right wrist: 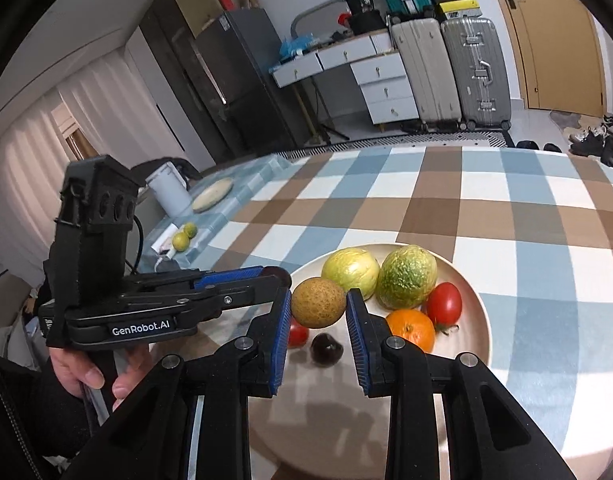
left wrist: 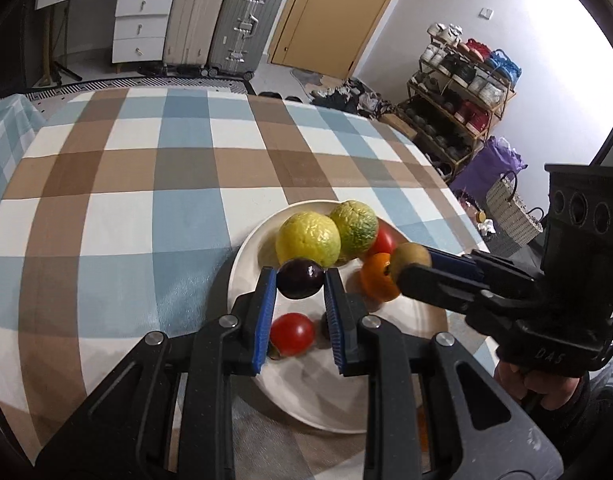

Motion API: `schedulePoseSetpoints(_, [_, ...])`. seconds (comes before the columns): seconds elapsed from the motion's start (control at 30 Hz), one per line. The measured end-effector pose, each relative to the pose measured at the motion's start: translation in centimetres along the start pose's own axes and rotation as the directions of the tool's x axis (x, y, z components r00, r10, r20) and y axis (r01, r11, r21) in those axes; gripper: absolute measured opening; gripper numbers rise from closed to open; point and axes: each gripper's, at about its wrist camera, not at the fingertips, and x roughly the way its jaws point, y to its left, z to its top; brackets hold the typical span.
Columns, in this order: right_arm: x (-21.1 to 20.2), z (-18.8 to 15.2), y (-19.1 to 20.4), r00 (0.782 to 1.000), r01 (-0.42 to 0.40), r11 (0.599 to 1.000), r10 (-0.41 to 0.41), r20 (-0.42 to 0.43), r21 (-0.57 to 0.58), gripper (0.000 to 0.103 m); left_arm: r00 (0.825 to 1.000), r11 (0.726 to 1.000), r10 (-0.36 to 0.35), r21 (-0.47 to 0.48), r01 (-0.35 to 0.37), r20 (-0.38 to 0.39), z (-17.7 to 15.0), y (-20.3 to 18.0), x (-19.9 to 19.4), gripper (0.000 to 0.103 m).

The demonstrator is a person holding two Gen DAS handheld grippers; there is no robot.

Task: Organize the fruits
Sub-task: 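Carry the plum and brown fruit onto the cream plate and open both tools, then lift both tools back toward the last mandarin and brown fruit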

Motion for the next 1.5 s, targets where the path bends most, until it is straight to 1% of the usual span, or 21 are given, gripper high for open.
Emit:
schedulePoseSetpoints(0.17, [2.1, -0.1, 0.2, 0.999, -0.005, 0.999, 0.003, -0.047, -0.038, 0.028, 1.000, 1.000, -0.003, 0.008, 0.003, -0.008, -0.2, 0.8, 1.2, 0.022])
schedulePoseSetpoints(0.23, [2.6, -0.3, 0.3, 0.998, 0.007, 0.999, -0.010, -0.058, -0.051, 0.028, 1.000, 1.000, -0.006, 0.006, 0.006, -0.010, -0.2, 1.0, 1.5, 0.022])
schedulePoseSetpoints(0.37, [3.4, -0.5, -0.3, 0.997, 0.015, 0.999, -0.018, -0.079, -0.035, 0.028, 1.000, 1.000, -0.007, -0.002, 0.007, -0.019, -0.4, 1.4, 2.1, 0.022])
schedulePoseSetpoints(0.47, [3.8, -0.6, -0.4, 0.995, 0.050, 0.998, -0.053, -0.087, -0.039, 0.028, 1.000, 1.000, -0.011, -0.008, 0.011, -0.028, -0.5, 1.6, 2.5, 0.022])
schedulePoseSetpoints(0.67, [4.4, -0.6, -0.6, 0.993, 0.061, 0.998, -0.064, -0.096, -0.035, 0.029, 1.000, 1.000, -0.004, -0.024, 0.003, -0.028, -0.5, 1.9, 2.7, 0.022])
schedulePoseSetpoints(0.7, [4.3, -0.6, -0.6, 0.994, 0.059, 0.998, -0.062, -0.091, -0.033, 0.031, 1.000, 1.000, 0.011, -0.024, -0.011, -0.026, -0.5, 1.9, 2.6, 0.022])
schedulePoseSetpoints(0.73, [4.2, -0.5, -0.6, 0.995, 0.054, 0.998, -0.057, -0.085, -0.031, 0.040, 1.000, 1.000, 0.015, -0.027, -0.016, -0.022, -0.5, 1.9, 2.5, 0.022])
schedulePoseSetpoints(0.8, [3.6, -0.5, -0.4, 0.997, 0.042, 0.999, -0.044, -0.066, -0.029, 0.051, 1.000, 0.999, 0.012, -0.036, -0.013, -0.023, -0.5, 2.0, 2.1, 0.022])
schedulePoseSetpoints(0.9, [2.4, -0.4, 0.2, 0.998, 0.041, 0.998, -0.043, -0.035, -0.045, 0.052, 1.000, 0.999, 0.024, -0.038, -0.025, -0.014, -0.6, 1.7, 1.1, 0.028])
schedulePoseSetpoints(0.97, [1.2, -0.6, 0.6, 0.999, 0.042, 0.998, -0.043, -0.011, -0.047, 0.058, 1.000, 0.999, 0.029, -0.038, -0.029, 0.005, -0.9, 1.4, 0.0, 0.040])
schedulePoseSetpoints(1.0, [0.6, -0.6, 0.7, 0.999, 0.040, 0.998, -0.040, 0.000, -0.045, 0.063, 0.999, 0.999, 0.034, -0.036, -0.034, 0.012, -1.0, 1.2, -0.5, 0.053])
schedulePoseSetpoints(1.03, [-0.2, -0.8, 0.8, 0.999, 0.037, 0.998, -0.037, 0.018, -0.042, 0.066, 0.999, 0.999, 0.038, -0.035, -0.037, 0.021, -1.2, 1.0, -1.0, 0.060])
schedulePoseSetpoints(1.1, [-1.5, -1.1, 1.1, 0.998, 0.040, 0.998, -0.039, 0.046, -0.039, 0.070, 0.998, 0.998, 0.052, -0.034, -0.051, 0.044, -1.7, 0.5, -2.2, 0.061])
schedulePoseSetpoints(1.17, [-3.1, -1.5, 1.5, 0.996, 0.042, 0.998, -0.039, 0.077, -0.038, 0.075, 0.997, 0.998, 0.065, -0.031, -0.063, 0.052, -2.1, 0.0, -3.3, 0.064])
schedulePoseSetpoints(1.23, [-4.7, -2.1, 1.9, 0.993, 0.049, 0.998, -0.045, 0.108, -0.038, 0.085, 0.994, 0.996, 0.082, -0.027, -0.080, 0.071, -2.7, -0.7, -4.5, 0.072])
schedulePoseSetpoints(1.27, [-5.4, -2.3, 2.1, 0.991, 0.059, 0.997, -0.053, 0.121, -0.040, 0.088, 0.992, 0.996, 0.094, -0.020, -0.092, 0.084, -3.0, -1.2, -5.2, 0.075])
schedulePoseSetpoints(1.3, [-6.1, -2.6, 2.3, 0.989, 0.074, 0.996, -0.068, 0.133, -0.043, 0.090, 0.989, 0.994, 0.110, -0.014, -0.109, 0.099, -3.3, -1.6, -5.8, 0.080])
schedulePoseSetpoints(1.4, [-8.0, -3.7, 2.9, 0.982, 0.106, 0.993, -0.097, 0.162, -0.051, 0.095, 0.983, 0.992, 0.124, 0.005, -0.126, 0.135, -4.3, -3.0, -7.6, 0.083])
schedulePoseSetpoints(1.5, [-9.8, -4.9, 3.3, 0.978, 0.100, 0.994, -0.091, 0.189, -0.041, 0.098, 0.981, 0.991, 0.130, 0.022, -0.134, 0.147, -5.2, -4.3, -9.0, 0.087])
